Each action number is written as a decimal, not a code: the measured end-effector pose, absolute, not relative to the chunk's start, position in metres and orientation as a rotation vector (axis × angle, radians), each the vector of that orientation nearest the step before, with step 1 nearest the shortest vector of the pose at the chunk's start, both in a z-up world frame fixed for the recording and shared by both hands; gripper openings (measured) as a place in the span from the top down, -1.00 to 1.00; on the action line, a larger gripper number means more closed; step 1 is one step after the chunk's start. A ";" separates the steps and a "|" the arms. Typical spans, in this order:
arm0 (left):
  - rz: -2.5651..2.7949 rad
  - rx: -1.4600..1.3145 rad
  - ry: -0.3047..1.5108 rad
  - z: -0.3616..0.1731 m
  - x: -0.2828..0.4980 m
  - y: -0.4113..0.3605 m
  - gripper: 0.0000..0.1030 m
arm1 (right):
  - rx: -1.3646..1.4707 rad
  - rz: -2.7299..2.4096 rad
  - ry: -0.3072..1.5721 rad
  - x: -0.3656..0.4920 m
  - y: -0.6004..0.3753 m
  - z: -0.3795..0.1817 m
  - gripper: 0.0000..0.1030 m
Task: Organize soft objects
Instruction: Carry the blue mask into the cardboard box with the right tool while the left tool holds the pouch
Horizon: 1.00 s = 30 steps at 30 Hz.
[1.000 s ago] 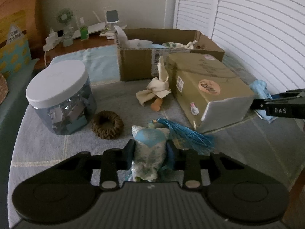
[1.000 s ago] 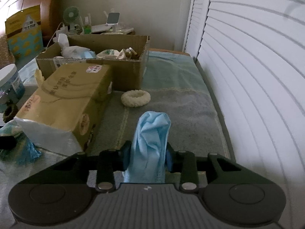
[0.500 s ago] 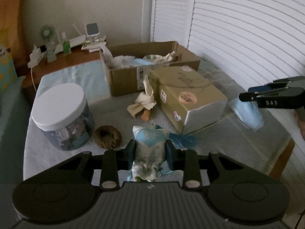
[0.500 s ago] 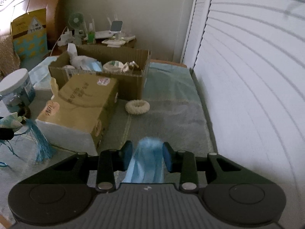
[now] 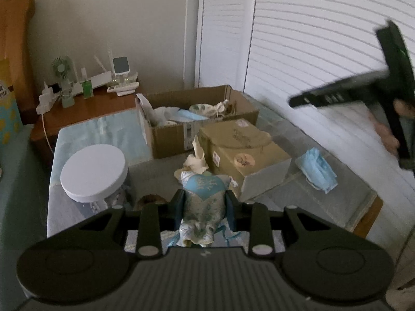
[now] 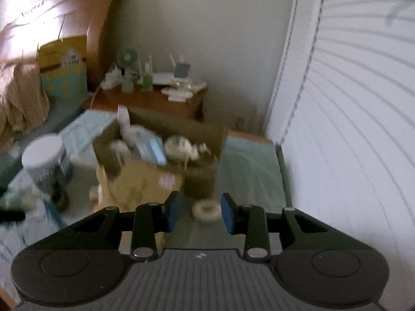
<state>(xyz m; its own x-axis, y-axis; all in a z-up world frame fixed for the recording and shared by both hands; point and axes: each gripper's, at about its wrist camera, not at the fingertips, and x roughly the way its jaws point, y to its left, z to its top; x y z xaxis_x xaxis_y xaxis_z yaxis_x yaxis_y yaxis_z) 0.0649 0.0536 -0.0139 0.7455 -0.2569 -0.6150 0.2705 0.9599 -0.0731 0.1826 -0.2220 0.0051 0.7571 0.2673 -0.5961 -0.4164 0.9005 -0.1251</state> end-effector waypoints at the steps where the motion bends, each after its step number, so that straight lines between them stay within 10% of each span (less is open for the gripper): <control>1: -0.286 0.021 0.668 -0.014 0.066 0.054 0.40 | -0.262 0.388 0.603 0.191 -0.218 0.010 0.23; 7: -0.300 0.017 0.678 -0.017 0.072 0.054 0.40 | -0.269 0.361 0.610 0.208 -0.219 0.016 -0.24; 22: -0.359 0.035 0.691 -0.022 0.084 0.048 0.40 | -0.195 0.262 0.866 0.163 -0.254 -0.080 -0.23; 30: -0.350 0.036 0.691 -0.022 0.083 0.050 0.40 | -0.193 0.249 0.892 0.168 -0.255 -0.083 0.47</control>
<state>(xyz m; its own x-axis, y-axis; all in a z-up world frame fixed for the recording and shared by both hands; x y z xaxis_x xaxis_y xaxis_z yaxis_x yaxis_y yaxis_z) 0.0834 0.0495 -0.0222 0.7147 -0.3037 -0.6300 0.3276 0.9412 -0.0821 0.1681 -0.2547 -0.0827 0.6023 0.1334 -0.7871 -0.2934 0.9539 -0.0629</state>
